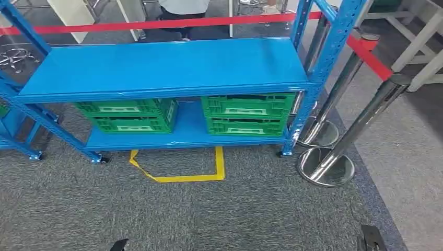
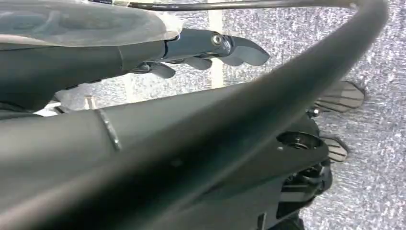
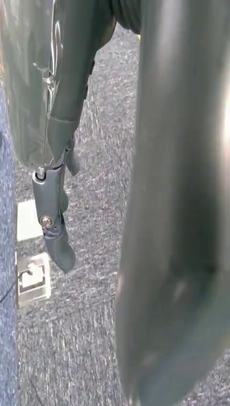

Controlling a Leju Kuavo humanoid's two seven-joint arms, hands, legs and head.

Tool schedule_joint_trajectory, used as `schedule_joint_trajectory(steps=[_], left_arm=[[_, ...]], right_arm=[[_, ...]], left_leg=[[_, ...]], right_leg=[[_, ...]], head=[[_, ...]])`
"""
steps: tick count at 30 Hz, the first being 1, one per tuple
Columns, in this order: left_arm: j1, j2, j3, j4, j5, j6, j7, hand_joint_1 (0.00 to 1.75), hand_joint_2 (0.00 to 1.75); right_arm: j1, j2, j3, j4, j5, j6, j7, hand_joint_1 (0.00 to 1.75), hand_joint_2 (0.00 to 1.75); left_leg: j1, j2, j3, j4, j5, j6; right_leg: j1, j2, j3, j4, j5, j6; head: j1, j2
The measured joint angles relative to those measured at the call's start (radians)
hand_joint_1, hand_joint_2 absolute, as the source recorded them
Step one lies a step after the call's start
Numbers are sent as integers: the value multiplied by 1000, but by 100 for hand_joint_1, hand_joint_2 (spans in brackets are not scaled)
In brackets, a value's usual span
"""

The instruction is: Take the parts from the cabinet and place them on the table.

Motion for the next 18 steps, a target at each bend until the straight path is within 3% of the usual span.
schedule_joint_trajectory(steps=[1,8,9,14,15,18], left_arm=[[-1,0,0,0,0,0,0,0,0],[0,0,0,0,-1,-2,-5,0,0],[0,0,0,0,-1,-4,-8,0,175],[0,0,0,0,-9,-22,-14,0,175],[-1,1,0,0,-10,-23,-14,0,175],[-1,1,0,0,-14,-23,-13,0,175]], right_arm=[[0,0,0,0,0,0,0,0,0],[-1,0,1,0,-1,0,2,0,0],[-1,0,1,0,-4,0,2,0,0],[0,0,1,0,-11,11,17,0,0],[0,0,1,0,-13,13,18,0,175],[0,0,2,0,-14,15,19,0,175]], left_leg=[[1,0,1,-3,0,-1],[1,0,3,-12,6,-24],[1,0,3,-12,5,-25],[-1,0,3,-11,5,-28],[-2,0,3,-11,5,-28],[-3,0,3,-11,5,-28]], right_leg=[[1,-1,1,0,-1,-5],[1,-1,-1,0,1,-10],[1,-1,-1,0,1,-10],[0,-1,0,0,2,-9],[0,-1,0,0,2,-9],[-2,-1,1,-1,2,-9]], head=[[-2,0],[-12,0],[-12,0],[-10,0],[-10,0],[-10,0]])
